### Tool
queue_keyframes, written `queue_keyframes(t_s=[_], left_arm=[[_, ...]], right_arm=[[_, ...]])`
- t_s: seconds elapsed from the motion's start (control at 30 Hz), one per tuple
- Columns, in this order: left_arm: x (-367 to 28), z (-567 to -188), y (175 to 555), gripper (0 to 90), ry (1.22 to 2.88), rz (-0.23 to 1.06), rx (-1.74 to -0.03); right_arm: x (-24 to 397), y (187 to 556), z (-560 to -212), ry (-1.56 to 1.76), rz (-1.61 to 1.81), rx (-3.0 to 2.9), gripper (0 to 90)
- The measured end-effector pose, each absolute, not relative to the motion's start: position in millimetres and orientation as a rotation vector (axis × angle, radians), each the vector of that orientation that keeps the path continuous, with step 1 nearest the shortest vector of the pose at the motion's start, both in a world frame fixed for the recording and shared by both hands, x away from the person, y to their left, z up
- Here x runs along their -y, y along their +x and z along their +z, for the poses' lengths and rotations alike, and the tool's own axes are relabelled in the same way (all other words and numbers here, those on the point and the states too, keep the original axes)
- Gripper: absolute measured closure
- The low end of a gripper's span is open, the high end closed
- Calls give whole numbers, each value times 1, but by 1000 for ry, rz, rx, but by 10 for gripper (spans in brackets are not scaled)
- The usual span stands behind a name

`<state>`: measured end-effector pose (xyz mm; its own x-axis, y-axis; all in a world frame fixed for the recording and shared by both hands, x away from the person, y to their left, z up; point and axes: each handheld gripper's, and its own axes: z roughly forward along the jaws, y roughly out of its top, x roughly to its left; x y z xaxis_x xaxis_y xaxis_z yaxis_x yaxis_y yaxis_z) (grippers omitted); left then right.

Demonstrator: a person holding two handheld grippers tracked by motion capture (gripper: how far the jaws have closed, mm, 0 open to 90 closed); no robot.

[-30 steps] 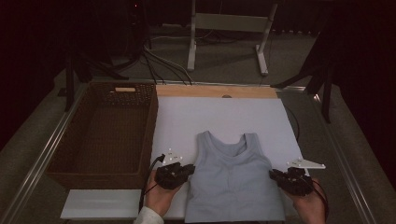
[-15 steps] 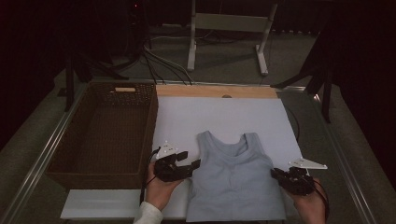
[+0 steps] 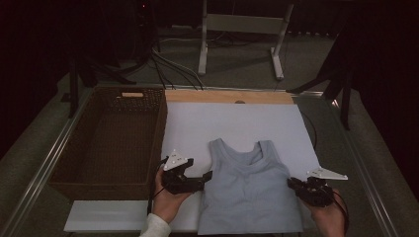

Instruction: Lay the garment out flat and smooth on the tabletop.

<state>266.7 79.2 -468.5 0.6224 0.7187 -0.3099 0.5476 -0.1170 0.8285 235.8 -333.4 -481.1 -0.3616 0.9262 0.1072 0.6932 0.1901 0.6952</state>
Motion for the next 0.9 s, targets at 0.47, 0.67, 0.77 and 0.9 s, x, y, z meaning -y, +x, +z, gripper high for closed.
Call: queue_keyframes(t_s=[0.47, 0.67, 0.77, 0.9], left_arm=[[-82, -466, 260, 131, 1788, 210, -1015], [-81, -468, 257, 134, 1796, 202, -1012], [-80, -469, 256, 134, 1805, 206, -1010], [-80, -469, 255, 133, 1801, 208, -1011]], right_arm=[[341, 235, -481, 1556, 968, -2092, 791], [346, 234, -481, 1570, 963, -2064, 791], [348, 234, -481, 1578, 962, -2054, 789], [349, 234, -481, 1587, 963, -2046, 783]])
